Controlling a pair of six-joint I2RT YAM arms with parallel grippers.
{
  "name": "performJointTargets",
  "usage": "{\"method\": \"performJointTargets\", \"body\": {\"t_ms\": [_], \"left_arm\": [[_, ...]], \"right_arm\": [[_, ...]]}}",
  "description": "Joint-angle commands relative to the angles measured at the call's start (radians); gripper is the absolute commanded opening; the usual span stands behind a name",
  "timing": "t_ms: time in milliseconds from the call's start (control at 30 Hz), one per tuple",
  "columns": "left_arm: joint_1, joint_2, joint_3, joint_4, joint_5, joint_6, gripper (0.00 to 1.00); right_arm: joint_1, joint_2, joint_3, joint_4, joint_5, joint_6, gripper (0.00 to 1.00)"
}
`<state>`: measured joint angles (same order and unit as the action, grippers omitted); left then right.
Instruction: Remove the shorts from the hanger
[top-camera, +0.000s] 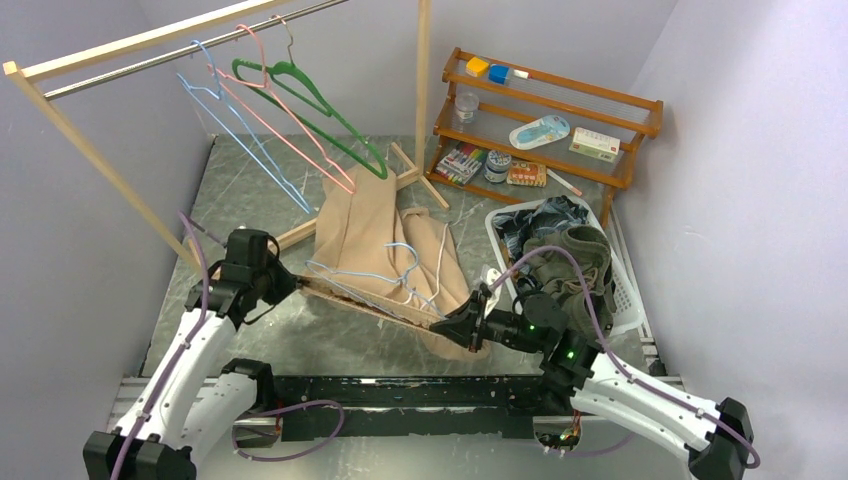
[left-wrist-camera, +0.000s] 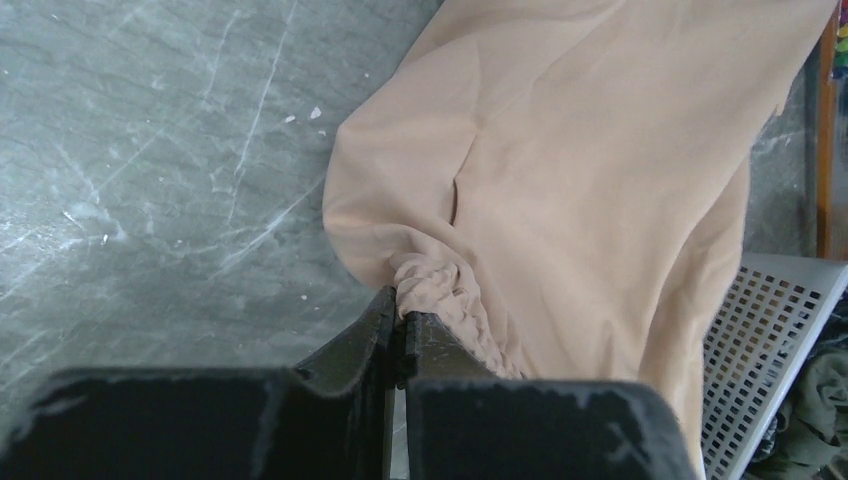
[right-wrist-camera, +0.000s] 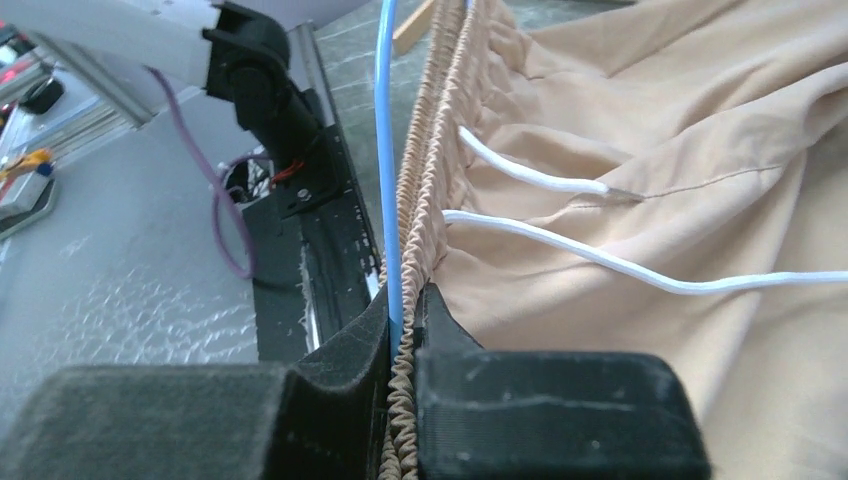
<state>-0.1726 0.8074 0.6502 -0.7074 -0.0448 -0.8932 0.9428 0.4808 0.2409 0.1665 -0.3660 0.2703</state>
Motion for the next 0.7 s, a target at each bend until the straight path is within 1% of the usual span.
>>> {"method": "performJointTargets", "body": {"t_ms": [0, 67, 133, 200, 267, 300, 400, 467, 533, 600, 667], "left_arm": [[0.041, -0.047, -0.03, 0.063, -0.076, -0.004, 0.07], [0.041, -0.088, -0.063, 0.112, 0.001, 0.007, 0.07], [0.041, -0.105, -0.097, 0.138, 0.093, 0.019, 0.08], [0.041, -0.109, -0.147, 0.213, 0.215, 0.071, 0.12], [0.041, -0.097, -0.172, 0.23, 0.295, 0.09, 0.17], [0.041, -0.094, -0.184, 0.248, 0.34, 0.095, 0.22], [0.04, -0.12, -0.209, 0.302, 0.449, 0.096, 0.41], [0.038, -0.157, -0.207, 0.324, 0.48, 0.096, 0.54], [0.035, -0.189, -0.191, 0.319, 0.48, 0.094, 0.65], [0.026, -0.206, -0.178, 0.324, 0.492, 0.085, 0.68], [-0.008, -0.22, -0.184, 0.364, 0.511, 0.05, 0.69]], "right_arm": [[0.003, 0.034, 0.016, 0.011, 0.133, 0.066, 0.0], [0.002, 0.086, 0.033, 0.002, 0.213, 0.094, 0.0], [0.003, 0.134, 0.044, 0.01, 0.323, 0.16, 0.0], [0.003, 0.181, 0.052, 0.026, 0.405, 0.23, 0.0], [0.002, 0.237, 0.059, 0.049, 0.448, 0.286, 0.0], [0.002, 0.272, 0.069, 0.055, 0.456, 0.306, 0.0], [0.001, 0.394, 0.134, 0.032, 0.472, 0.365, 0.0], [0.001, 0.464, 0.176, 0.022, 0.464, 0.376, 0.0], [0.003, 0.519, 0.212, 0.009, 0.465, 0.381, 0.0], [0.002, 0.56, 0.234, 0.01, 0.465, 0.384, 0.0], [0.001, 0.585, 0.24, 0.033, 0.462, 0.39, 0.0]]}}
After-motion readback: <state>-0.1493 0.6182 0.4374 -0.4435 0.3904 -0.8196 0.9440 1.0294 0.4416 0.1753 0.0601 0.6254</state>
